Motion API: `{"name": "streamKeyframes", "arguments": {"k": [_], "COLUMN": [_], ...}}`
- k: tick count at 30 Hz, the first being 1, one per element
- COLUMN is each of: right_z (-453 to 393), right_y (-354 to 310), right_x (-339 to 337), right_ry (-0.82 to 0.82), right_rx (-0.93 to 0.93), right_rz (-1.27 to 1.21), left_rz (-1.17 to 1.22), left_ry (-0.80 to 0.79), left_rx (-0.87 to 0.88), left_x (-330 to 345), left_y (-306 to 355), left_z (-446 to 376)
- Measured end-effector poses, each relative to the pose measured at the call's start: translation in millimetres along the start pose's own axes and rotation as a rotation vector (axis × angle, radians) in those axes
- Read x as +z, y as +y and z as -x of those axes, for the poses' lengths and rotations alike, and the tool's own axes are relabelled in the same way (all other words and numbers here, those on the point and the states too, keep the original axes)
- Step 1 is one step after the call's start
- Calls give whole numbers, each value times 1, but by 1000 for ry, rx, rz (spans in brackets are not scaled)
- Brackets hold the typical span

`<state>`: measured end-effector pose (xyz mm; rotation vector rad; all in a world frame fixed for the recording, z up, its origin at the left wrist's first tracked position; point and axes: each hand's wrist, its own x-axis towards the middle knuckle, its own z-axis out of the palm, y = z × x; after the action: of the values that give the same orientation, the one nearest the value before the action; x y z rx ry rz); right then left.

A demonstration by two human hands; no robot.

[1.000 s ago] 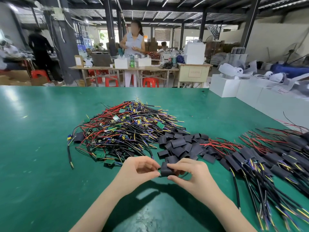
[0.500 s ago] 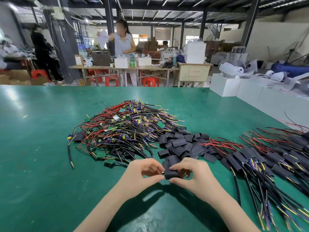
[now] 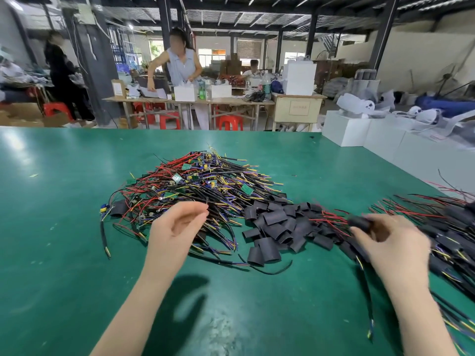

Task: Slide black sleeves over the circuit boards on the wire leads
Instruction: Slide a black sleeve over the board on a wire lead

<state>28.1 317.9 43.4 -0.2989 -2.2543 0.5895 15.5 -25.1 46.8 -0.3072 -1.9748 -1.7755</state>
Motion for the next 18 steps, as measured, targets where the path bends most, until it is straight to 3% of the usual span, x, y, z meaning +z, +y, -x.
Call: {"name": "streamKeyframes", "arguments": {"k": [5,10,14,18], "right_z": [2,16,39,59], "right_y": [17,-23,-51,-58], "right_x": [-1,15,37,57], "right_ry": [46,35,-266,-558], "right_rx": [163,-64,-331,-503], "right_rz": [296,236,29,49], "left_rz": [-313,-760,-984,-940], "left_ry": [140,89,-51,-73], "left_rx": [-150,-118,-234,-211], "left_x": [-3,-11,-13,-14], "left_y": [-32,-50,-59,-61], "left_z": [-3,-7,-7,-7]}}
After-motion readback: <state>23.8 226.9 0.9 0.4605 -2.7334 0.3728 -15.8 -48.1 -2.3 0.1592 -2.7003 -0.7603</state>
